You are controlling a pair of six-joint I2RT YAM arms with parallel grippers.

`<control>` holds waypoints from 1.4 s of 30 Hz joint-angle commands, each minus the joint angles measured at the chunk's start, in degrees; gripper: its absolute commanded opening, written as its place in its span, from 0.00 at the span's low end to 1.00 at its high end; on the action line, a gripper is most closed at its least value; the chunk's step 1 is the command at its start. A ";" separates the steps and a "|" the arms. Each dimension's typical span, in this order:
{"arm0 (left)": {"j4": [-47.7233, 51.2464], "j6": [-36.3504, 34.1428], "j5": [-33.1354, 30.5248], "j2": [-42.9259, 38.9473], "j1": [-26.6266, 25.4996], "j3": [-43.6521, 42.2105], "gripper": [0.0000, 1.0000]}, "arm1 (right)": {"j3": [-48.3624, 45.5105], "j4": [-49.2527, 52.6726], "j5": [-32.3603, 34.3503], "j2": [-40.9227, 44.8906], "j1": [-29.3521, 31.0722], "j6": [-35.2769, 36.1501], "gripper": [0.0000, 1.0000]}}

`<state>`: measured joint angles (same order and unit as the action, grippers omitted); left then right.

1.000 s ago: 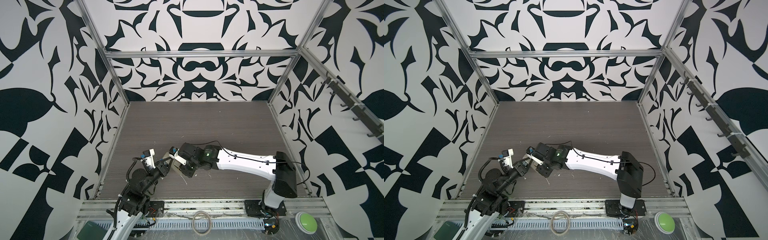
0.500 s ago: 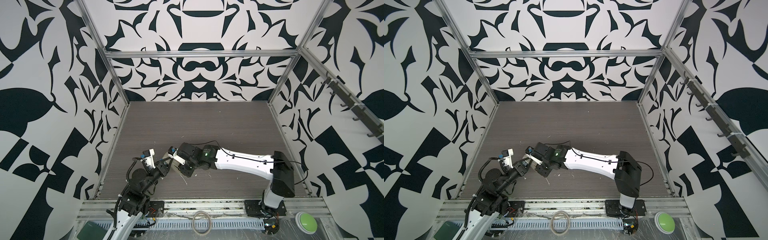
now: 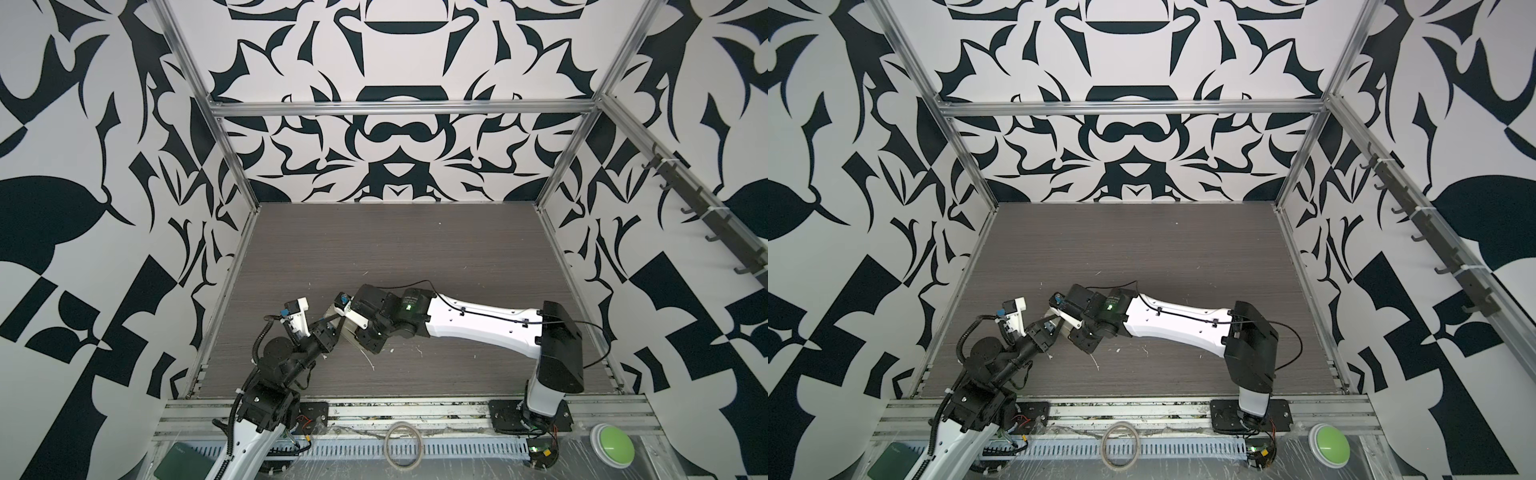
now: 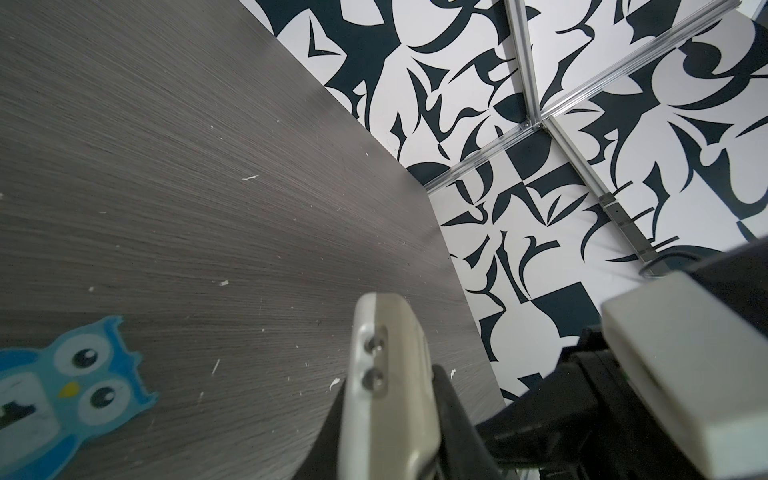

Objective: Load the batteries into the remote control
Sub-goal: 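Press and slide the cover along the compartment with the right gripper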

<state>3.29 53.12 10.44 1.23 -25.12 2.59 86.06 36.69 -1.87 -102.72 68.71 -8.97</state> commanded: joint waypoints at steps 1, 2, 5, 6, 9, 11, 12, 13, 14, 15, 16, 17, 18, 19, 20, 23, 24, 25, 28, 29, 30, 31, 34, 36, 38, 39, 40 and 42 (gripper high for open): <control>4.02 0.01 2.65 -0.80 -0.30 -1.98 0.00 | 2.52 -2.15 -0.56 -0.14 0.22 -0.60 0.00; 4.01 0.05 2.74 -0.80 -0.28 -1.98 0.00 | 2.53 -2.28 -0.83 -0.20 0.24 -0.59 0.00; 3.62 -0.02 3.00 -0.80 -0.28 -2.06 0.00 | 2.70 -2.30 -0.81 -0.49 0.28 -0.55 0.00; 3.44 -0.03 3.35 -0.75 -0.28 -2.04 0.00 | 2.71 -2.39 -0.93 -0.55 0.22 -0.61 0.00; 3.05 -0.29 4.31 -0.81 -0.33 -2.06 0.00 | 2.49 -2.58 -1.53 -0.35 0.22 -0.60 0.00; 2.62 -0.35 5.19 -0.80 -0.28 -2.06 0.00 | 2.19 -3.09 -1.73 0.05 0.22 -0.54 0.00; 2.22 -0.38 5.52 -0.78 -0.34 -2.06 0.00 | 2.02 -3.23 -1.66 0.21 0.27 -0.52 0.00; 2.07 -0.37 5.87 -0.80 -0.28 -2.06 0.00 | 1.96 -3.29 -1.63 0.31 0.28 -0.52 0.00; 1.77 -0.46 6.12 -0.80 -0.33 -2.06 0.00 | 1.96 -3.30 -1.58 0.32 0.25 -0.53 0.01; 1.51 -0.39 6.45 -0.80 -0.28 -2.10 0.00 | 1.92 -3.37 -1.57 0.40 0.29 -0.54 0.01; 1.15 -0.53 6.78 -0.78 -0.36 -2.06 0.00 | 1.79 -3.46 -1.47 0.41 0.28 -0.54 0.01; 0.79 -0.49 7.28 -0.79 -0.35 -2.07 0.00 | 1.79 -3.37 -1.22 0.41 0.27 -0.36 0.01; 0.67 -0.67 7.64 -0.80 -0.29 -2.07 0.00 | 1.82 -3.18 -1.09 0.45 0.25 -0.22 0.01; 0.79 -0.74 7.76 -0.80 -0.32 -1.98 0.00 | 1.68 -3.10 -0.90 0.54 0.27 -0.18 0.01; 0.99 -0.90 7.76 -0.80 -0.30 -1.94 0.00 | 1.61 -3.22 -0.85 0.67 0.22 -0.17 0.01; 1.02 -1.01 8.26 -0.75 -0.32 -1.91 0.00 | 1.35 -3.46 -0.51 1.11 0.20 -0.20 0.01; 0.93 -1.00 8.41 -0.71 -0.28 -1.90 0.00 | 1.35 -3.46 -0.41 1.18 0.21 -0.22 0.01; 0.93 -0.96 8.52 -0.71 -0.28 -1.81 0.00 | 1.32 -3.54 -0.33 1.20 0.27 -0.25 0.01; 0.84 -0.93 8.90 -0.52 -0.28 -1.79 0.00 | 1.61 -3.64 -0.30 1.11 0.24 -0.50 0.01; 0.68 -0.94 8.87 -0.47 -0.28 -1.79 0.00 | 1.73 -3.66 -0.33 1.12 0.20 -0.56 0.01; 0.58 -0.95 8.90 -0.32 -0.30 -1.79 0.00 | 1.76 -3.66 -0.33 1.11 0.21 -0.69 0.01; 0.51 -0.92 8.98 -0.28 -0.28 -1.82 0.00 | 1.86 -3.70 -0.25 1.11 0.26 -0.78 0.01; 0.15 -0.84 9.08 -0.18 -0.32 -1.89 0.00 | 2.00 -3.89 0.14 1.20 0.22 -0.87 0.01; 0.06 -0.83 9.33 -0.09 -0.30 -1.98 0.00 | 2.62 -3.39 0.77 0.90 0.21 -0.79 0.01; -0.03 -0.94 9.50 -0.09 -0.33 -1.97 0.00 | 3.27 -2.90 1.17 0.46 0.21 -0.83 0.01; 0.02 -0.88 9.50 -0.11 -0.31 -1.94 0.00 | 3.50 -2.96 1.17 0.33 0.28 -0.86 0.01; -0.02 -0.84 9.51 -0.14 -0.33 -1.97 0.00 | 3.70 -3.15 1.17 0.19 0.28 -1.17 0.02; -0.10 -0.74 9.45 -0.18 -0.28 -1.99 0.00 | 4.02 -3.81 1.17 0.15 0.20 -1.89 0.01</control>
<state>2.17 52.47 14.00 1.48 -24.86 2.33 86.52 38.59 -1.83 -102.94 68.73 -10.22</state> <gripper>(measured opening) 0.244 0.258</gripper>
